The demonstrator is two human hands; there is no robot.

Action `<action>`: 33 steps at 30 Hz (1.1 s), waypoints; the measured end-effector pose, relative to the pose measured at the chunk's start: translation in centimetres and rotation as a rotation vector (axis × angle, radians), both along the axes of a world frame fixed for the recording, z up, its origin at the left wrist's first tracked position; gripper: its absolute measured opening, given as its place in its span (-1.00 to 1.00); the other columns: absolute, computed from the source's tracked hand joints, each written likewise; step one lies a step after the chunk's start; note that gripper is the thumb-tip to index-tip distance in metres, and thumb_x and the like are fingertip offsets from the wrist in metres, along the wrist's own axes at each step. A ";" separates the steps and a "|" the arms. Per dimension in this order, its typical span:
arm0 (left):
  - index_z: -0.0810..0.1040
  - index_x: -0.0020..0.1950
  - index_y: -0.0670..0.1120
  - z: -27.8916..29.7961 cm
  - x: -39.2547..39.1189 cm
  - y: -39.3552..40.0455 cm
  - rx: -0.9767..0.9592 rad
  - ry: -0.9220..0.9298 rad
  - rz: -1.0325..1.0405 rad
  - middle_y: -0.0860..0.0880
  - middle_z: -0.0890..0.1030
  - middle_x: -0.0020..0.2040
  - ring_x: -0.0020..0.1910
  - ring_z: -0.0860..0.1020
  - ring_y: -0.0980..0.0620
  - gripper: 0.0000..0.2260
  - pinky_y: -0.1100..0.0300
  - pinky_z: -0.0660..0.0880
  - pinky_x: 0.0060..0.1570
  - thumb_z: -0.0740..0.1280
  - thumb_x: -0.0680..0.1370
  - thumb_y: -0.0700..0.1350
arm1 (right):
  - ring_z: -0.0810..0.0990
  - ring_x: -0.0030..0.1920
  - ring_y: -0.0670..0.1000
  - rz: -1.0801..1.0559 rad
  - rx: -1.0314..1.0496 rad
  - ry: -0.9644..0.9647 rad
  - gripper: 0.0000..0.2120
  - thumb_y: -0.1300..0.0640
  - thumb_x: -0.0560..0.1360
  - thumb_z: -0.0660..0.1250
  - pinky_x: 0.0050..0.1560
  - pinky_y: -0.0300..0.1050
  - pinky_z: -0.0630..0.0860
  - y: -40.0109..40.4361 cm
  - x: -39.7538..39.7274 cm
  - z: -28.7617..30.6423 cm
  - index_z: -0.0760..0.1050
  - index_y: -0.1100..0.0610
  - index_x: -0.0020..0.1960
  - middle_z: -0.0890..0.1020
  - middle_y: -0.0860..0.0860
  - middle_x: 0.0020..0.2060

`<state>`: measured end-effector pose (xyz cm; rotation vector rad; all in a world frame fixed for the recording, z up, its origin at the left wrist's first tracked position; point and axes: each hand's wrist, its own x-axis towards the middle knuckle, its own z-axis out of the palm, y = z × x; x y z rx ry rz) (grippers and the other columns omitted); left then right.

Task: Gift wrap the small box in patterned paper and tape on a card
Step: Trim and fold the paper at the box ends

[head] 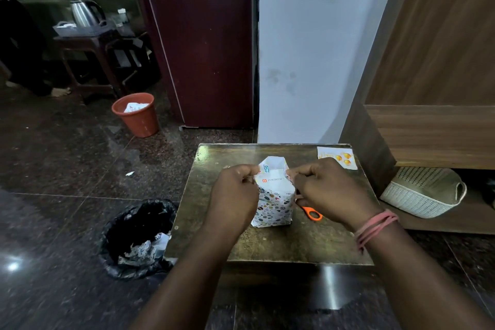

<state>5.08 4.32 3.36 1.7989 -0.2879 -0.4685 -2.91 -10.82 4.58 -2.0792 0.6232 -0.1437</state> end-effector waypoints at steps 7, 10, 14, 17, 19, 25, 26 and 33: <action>0.58 0.14 -0.06 0.1 0.1 0.3 0.005 -0.113 0.125 -0.02 0.66 -0.08 -0.29 0.62 0.15 -0.77 0.22 0.58 -0.29 0.47 0.54 -0.27 | 0.70 -0.21 -0.09 -0.015 0.046 -0.082 -0.90 0.16 0.52 0.49 -0.06 -0.12 0.62 -1.5 -0.3 -0.7 0.73 0.08 0.02 0.72 -0.09 -0.27; 0.65 0.05 -0.07 0.3 0.5 0.7 0.051 -0.129 0.081 -0.05 0.69 -0.11 -0.13 0.69 -0.02 -0.81 -0.06 0.67 -0.02 0.52 0.48 -0.28 | 0.69 -0.33 -0.11 -0.023 0.099 -0.115 -0.90 0.23 0.49 0.51 -0.24 -0.25 0.58 -1.4 -0.4 -0.9 0.72 0.11 -0.01 0.72 -0.03 -0.33; 0.71 -0.10 -0.02 0.2 0.9 0.9 0.027 -0.067 0.084 -0.03 0.74 -0.18 -0.10 0.73 -0.07 -0.93 -0.17 0.65 0.07 0.56 0.48 -0.15 | 0.69 -0.29 0.01 -0.054 0.147 -0.170 -0.98 0.18 0.50 0.51 -0.30 -0.19 0.60 -1.2 -0.3 -0.8 0.70 0.12 -0.08 0.72 0.11 -0.26; 0.67 -0.06 0.01 0.9 0.3 0.8 0.036 -0.072 0.112 0.04 0.74 -0.18 -0.14 0.72 0.06 -0.75 -0.03 0.68 0.00 0.55 0.46 0.16 | 0.73 -0.18 0.10 -0.055 0.182 -0.184 -0.89 0.08 0.49 0.52 -0.23 -0.03 0.69 -0.9 -0.3 -0.8 0.70 0.12 -0.09 0.73 0.10 -0.23; 0.64 -0.01 0.03 1.7 -0.5 0.6 0.175 -0.181 0.109 0.10 0.71 -0.15 -0.17 0.67 0.19 -0.65 0.29 0.59 -0.18 0.57 0.41 0.24 | 0.73 -0.22 0.08 -0.051 0.158 -0.179 -0.85 0.04 0.46 0.55 -0.19 0.03 0.71 -0.6 -0.2 -0.7 0.69 0.12 -0.12 0.72 0.07 -0.28; 0.65 -0.05 0.04 2.7 -1.3 0.0 0.390 -0.355 0.159 0.11 0.68 -0.20 -0.26 0.60 0.21 -0.94 0.36 0.38 -0.40 0.39 0.53 -0.03 | 0.71 -0.28 -0.02 -0.048 -0.004 -0.172 -0.91 0.03 0.49 0.51 -0.11 0.15 0.69 -0.7 0.0 -1.2 0.69 0.02 -0.17 0.71 -0.07 -0.34; 0.65 -0.11 0.03 2.8 -1.3 0.0 0.397 -0.369 0.173 0.09 0.67 -0.28 -0.32 0.59 0.19 -0.90 0.32 0.35 -0.45 0.36 0.54 -0.03 | 0.71 -0.26 -0.02 -0.043 -0.021 -0.170 -0.93 0.04 0.49 0.50 -0.08 0.15 0.68 -0.8 0.0 -1.3 0.69 -0.01 -0.16 0.71 -0.09 -0.33; 0.62 -0.25 -0.01 2.6 -1.8 -0.1 0.396 -0.436 0.208 0.03 0.62 -0.42 -0.41 0.60 0.04 -0.65 0.17 0.48 -0.40 0.26 0.61 0.14 | 0.69 -0.30 0.01 -0.085 -0.033 -0.173 -0.93 0.10 0.44 0.53 -0.10 0.19 0.67 -1.2 0.3 -1.7 0.67 -0.02 -0.19 0.68 -0.04 -0.37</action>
